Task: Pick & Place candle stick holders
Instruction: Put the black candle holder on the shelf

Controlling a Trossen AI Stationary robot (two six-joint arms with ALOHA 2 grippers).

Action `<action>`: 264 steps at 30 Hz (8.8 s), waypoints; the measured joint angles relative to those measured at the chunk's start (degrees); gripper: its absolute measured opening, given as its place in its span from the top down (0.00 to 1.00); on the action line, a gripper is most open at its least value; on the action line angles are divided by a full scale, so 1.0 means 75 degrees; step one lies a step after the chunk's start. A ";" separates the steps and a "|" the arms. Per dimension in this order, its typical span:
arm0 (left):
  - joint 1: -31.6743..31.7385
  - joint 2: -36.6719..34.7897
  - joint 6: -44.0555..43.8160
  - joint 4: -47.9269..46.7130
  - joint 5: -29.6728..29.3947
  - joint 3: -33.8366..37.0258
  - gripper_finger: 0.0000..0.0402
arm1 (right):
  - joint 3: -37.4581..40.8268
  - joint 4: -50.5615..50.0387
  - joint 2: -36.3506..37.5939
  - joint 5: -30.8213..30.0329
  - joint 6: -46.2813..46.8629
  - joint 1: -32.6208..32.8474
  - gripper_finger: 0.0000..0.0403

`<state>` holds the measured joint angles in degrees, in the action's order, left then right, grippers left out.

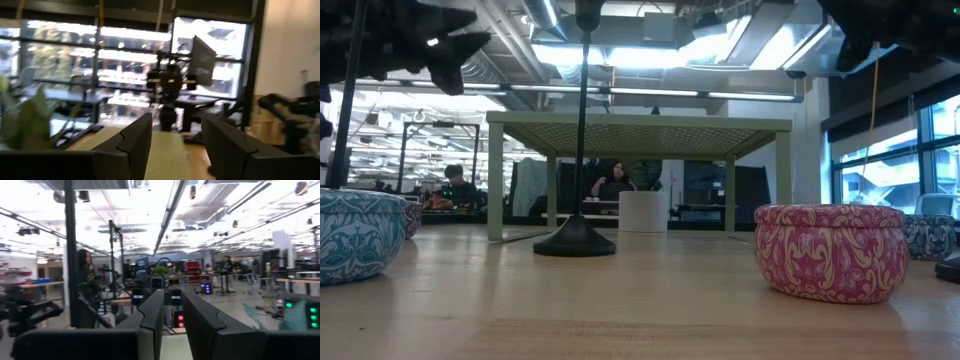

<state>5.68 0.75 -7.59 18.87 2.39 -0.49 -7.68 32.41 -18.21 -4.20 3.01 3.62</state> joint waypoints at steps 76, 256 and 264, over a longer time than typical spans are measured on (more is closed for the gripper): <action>-0.4261 0.3124 0.1188 -0.5469 0.4687 -0.3308 0.62 | -0.0195 0.1210 -0.1973 0.0185 -0.0257 0.0000 0.53; 0.0712 0.6747 -0.0109 -0.3750 -0.3874 -0.6851 0.71 | -0.0195 0.2505 -0.1976 -0.1147 -0.0124 -0.0337 0.53; 0.0971 0.6818 0.0204 -0.3709 -0.3330 -0.6857 0.69 | -0.0195 0.2505 -0.1974 -0.1129 -0.0118 -0.0335 0.53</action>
<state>12.96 51.89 -6.06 -8.95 -22.59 -51.92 -9.15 51.20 -33.01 -12.67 2.13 1.10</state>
